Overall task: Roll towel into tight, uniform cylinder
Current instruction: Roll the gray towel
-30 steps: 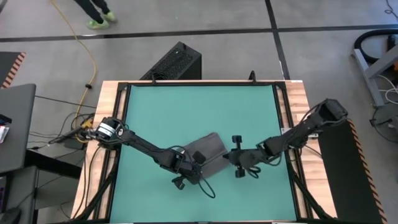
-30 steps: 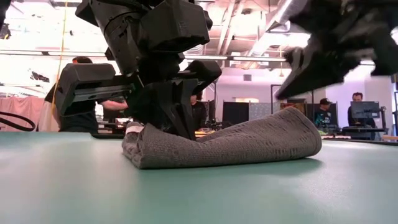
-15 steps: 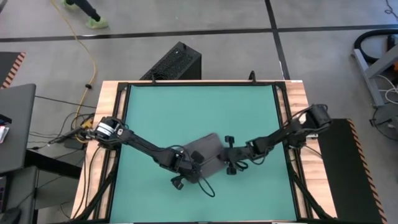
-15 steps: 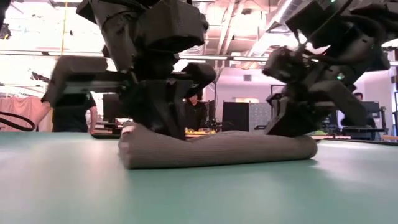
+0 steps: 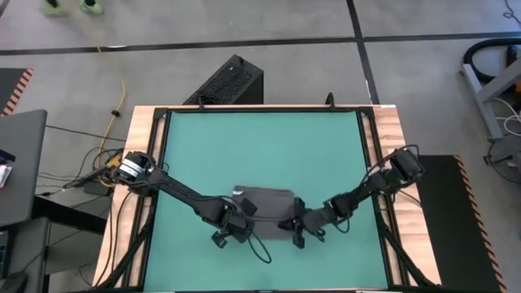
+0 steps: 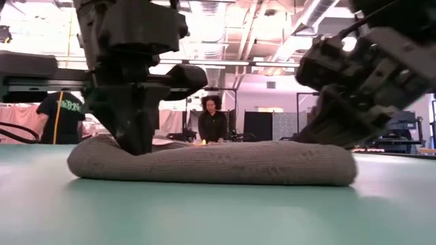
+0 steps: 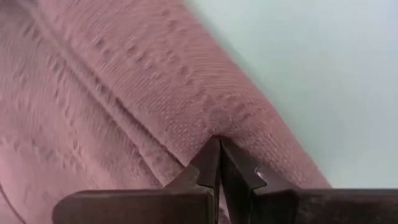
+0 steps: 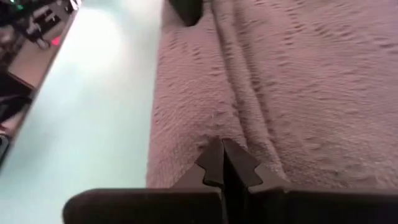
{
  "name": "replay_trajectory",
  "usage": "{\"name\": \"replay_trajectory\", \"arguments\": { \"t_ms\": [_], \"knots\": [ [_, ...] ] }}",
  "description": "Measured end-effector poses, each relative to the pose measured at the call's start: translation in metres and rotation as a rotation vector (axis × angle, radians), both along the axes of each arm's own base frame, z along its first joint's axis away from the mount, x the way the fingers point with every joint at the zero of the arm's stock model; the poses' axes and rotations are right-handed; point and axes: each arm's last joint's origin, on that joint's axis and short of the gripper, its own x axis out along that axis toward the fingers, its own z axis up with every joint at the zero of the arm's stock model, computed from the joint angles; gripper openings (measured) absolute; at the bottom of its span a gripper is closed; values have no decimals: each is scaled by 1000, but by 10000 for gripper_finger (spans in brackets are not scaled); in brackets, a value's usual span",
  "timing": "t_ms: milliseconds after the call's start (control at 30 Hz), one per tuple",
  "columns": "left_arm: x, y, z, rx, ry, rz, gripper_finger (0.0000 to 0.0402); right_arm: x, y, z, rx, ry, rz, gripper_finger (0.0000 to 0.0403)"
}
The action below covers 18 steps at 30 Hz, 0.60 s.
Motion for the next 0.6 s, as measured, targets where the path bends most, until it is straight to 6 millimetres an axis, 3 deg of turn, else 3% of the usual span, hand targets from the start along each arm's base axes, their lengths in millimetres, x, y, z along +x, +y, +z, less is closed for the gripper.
{"name": "replay_trajectory", "arguments": {
  "t_ms": [300, 600],
  "knots": [
    [-4, 13, -24, -43, -114, 9, 0, -20, 26, 16, -75, -97, -84, 17],
    [1, 23, -29, -86, -185, 27, 0, -39, 31, 55, -253, -185, -52, 17]
  ]
}}
